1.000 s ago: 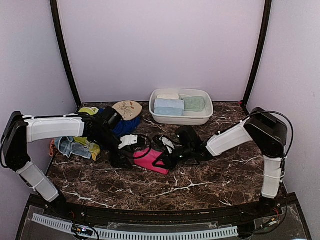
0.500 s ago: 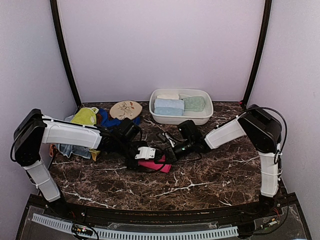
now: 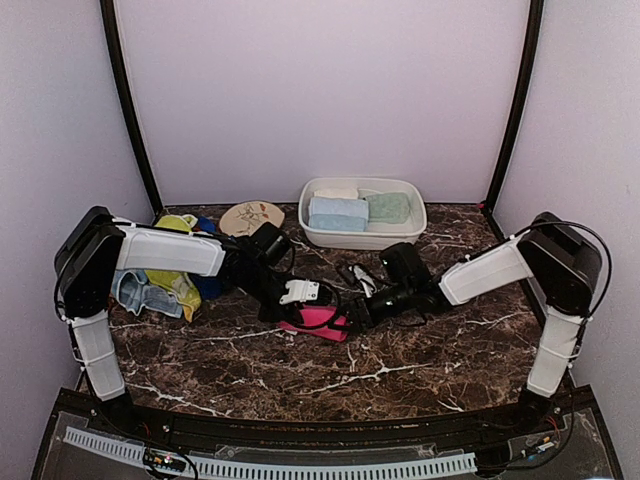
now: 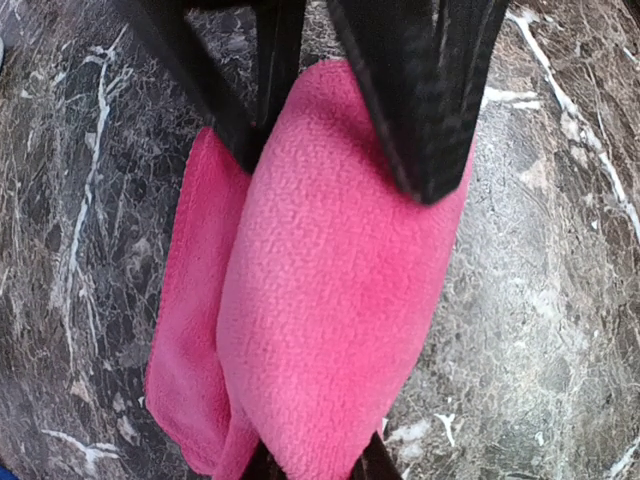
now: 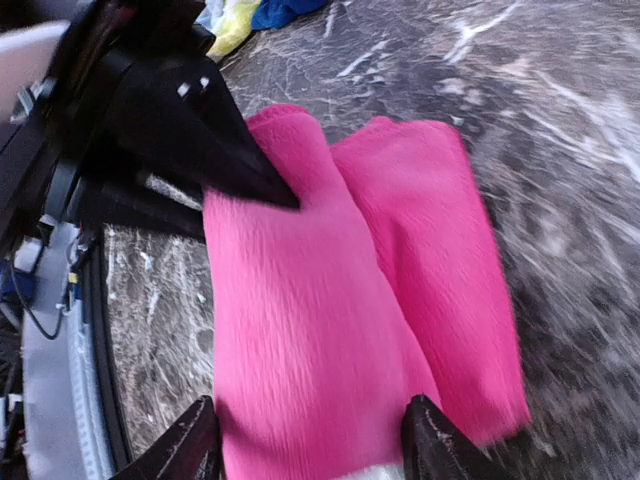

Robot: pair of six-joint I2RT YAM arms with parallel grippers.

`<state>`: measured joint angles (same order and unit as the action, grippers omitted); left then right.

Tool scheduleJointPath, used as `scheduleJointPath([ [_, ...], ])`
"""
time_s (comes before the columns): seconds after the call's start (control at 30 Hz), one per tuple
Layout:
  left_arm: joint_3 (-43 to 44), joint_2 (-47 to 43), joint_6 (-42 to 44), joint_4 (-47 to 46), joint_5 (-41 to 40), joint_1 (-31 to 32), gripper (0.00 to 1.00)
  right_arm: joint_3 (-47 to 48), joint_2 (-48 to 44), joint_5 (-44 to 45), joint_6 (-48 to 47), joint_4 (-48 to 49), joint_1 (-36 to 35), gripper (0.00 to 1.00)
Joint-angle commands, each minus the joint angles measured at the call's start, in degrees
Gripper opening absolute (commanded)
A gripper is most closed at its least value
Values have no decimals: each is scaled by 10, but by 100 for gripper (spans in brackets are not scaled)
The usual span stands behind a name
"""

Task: Roll the towels
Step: Roll the towel at the center of the board.

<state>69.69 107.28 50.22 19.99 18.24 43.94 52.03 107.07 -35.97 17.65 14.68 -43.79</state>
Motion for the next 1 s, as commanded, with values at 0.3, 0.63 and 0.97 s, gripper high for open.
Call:
scheduleJointPath([
  [0.3,57,41,-15,286,113,-14,0,-180,-279,358,-230,36,-68,100],
  [0.63,111,113,-33,340,125,-16,0,-288,-480,508,-195,89,-125,100],
  [0.97,150,169,-38,379,134,-36,0,-222,-371,606,-514,-32,-338,98],
])
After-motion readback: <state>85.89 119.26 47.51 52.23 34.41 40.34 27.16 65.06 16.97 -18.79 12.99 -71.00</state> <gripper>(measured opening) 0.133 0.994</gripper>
